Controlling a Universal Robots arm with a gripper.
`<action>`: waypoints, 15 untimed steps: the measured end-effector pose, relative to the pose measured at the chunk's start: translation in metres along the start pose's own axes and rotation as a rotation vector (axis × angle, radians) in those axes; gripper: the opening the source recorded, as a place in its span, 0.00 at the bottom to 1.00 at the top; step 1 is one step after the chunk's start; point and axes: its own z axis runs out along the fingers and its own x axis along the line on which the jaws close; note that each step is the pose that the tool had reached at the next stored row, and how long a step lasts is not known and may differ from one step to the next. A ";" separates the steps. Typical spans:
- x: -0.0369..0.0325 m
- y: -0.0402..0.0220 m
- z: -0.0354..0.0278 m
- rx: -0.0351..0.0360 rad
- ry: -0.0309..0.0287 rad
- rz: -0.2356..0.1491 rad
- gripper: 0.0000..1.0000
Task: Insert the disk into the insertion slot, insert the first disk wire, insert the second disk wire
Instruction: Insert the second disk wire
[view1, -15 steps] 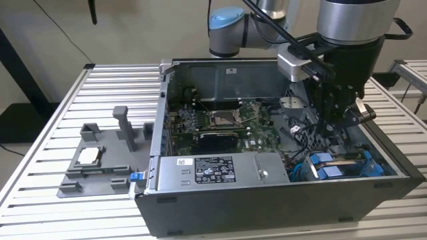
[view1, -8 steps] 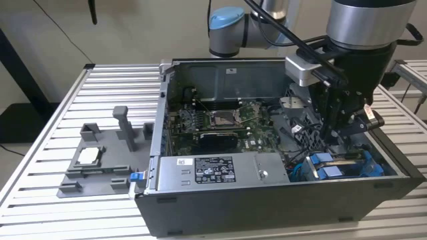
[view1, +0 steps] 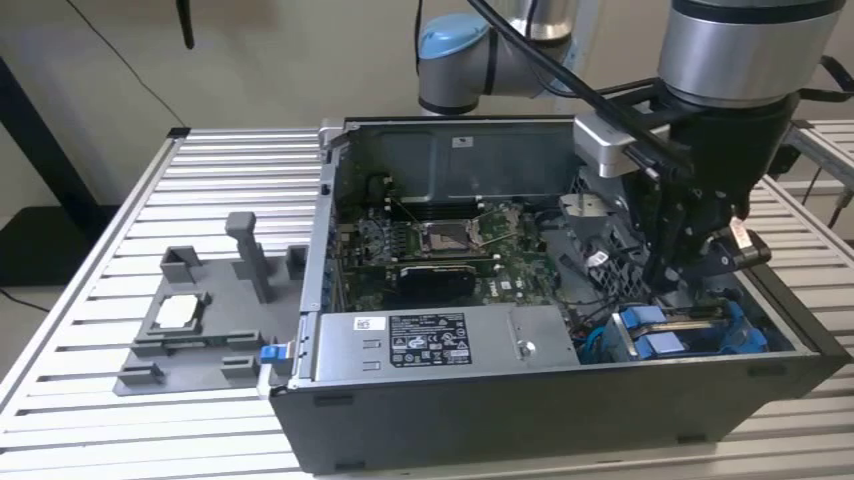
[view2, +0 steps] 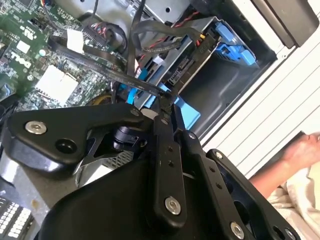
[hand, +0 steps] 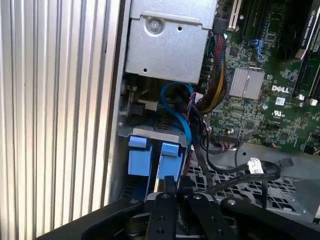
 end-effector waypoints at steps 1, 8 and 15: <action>0.0007 -0.0009 0.0004 -0.0009 -0.0001 0.001 0.16; 0.0100 -0.0115 0.0045 -0.0104 -0.0382 0.006 0.16; 0.0128 -0.0154 0.0057 -0.0147 -0.0514 0.008 0.16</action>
